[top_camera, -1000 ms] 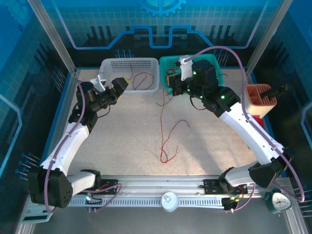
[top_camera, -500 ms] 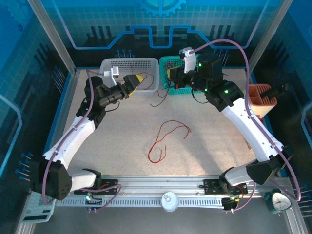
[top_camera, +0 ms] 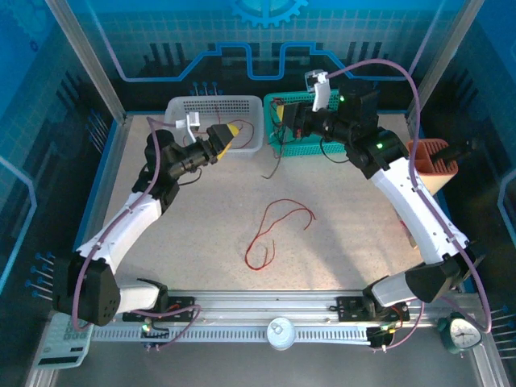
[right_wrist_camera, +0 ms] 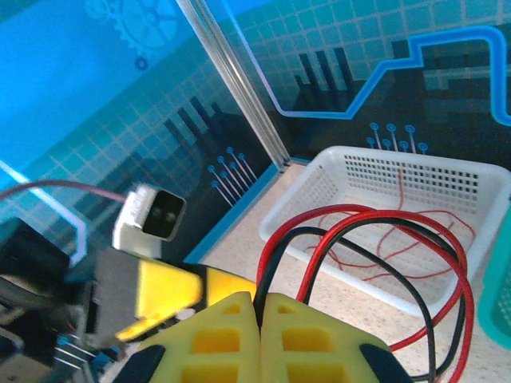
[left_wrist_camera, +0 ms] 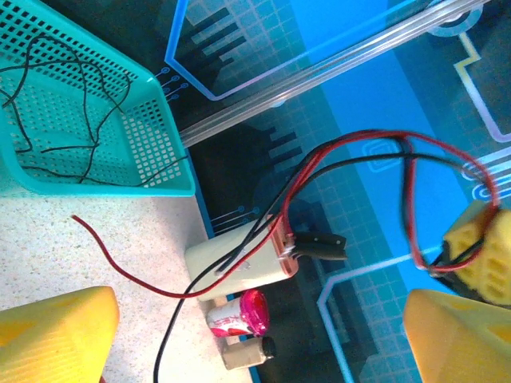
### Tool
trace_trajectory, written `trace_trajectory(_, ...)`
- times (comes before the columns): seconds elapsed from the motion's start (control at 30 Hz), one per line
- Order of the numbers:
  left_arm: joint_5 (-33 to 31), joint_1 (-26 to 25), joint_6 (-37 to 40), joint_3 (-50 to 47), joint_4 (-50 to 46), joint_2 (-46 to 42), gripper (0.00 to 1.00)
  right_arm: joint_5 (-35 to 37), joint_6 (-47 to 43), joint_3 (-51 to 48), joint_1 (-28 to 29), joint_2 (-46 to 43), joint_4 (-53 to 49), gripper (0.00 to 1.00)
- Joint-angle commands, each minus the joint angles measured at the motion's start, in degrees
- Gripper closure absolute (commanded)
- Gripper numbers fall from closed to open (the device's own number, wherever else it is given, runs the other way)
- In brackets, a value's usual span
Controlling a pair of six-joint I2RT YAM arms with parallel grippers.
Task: Untangle the cables
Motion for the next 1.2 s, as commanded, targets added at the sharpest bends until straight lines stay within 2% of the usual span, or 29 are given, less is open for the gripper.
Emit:
trace_trajectory(0.0,1.44,-0.62,1.29,-3.38,5.44,1.21,0.10,-2.32,4.53,2.47,-0.76,-0.17,4.88,1.00)
trace_trajectory(0.13,1.64,-0.95,0.72,-6.57,10.16,1.50,0.16,-2.93,7.81,2.66,-0.80,-0.34,8.05,1.00)
trace_trajectory(0.6,1.97,-6.52,-7.41,-8.28,20.68,4.99,0.18,-0.63,10.18,2.97,-0.34,-0.47,11.35,1.00)
trace_trajectory(0.8,0.67,-9.60,-8.36,-8.58,21.75,6.19,0.19,-0.75,10.42,2.70,-0.11,0.01,12.09,1.00)
trace_trajectory(1.17,1.58,-11.21,-14.17,-8.45,29.55,11.66,0.21,-0.89,10.80,1.65,0.00,-0.43,12.65,1.00)
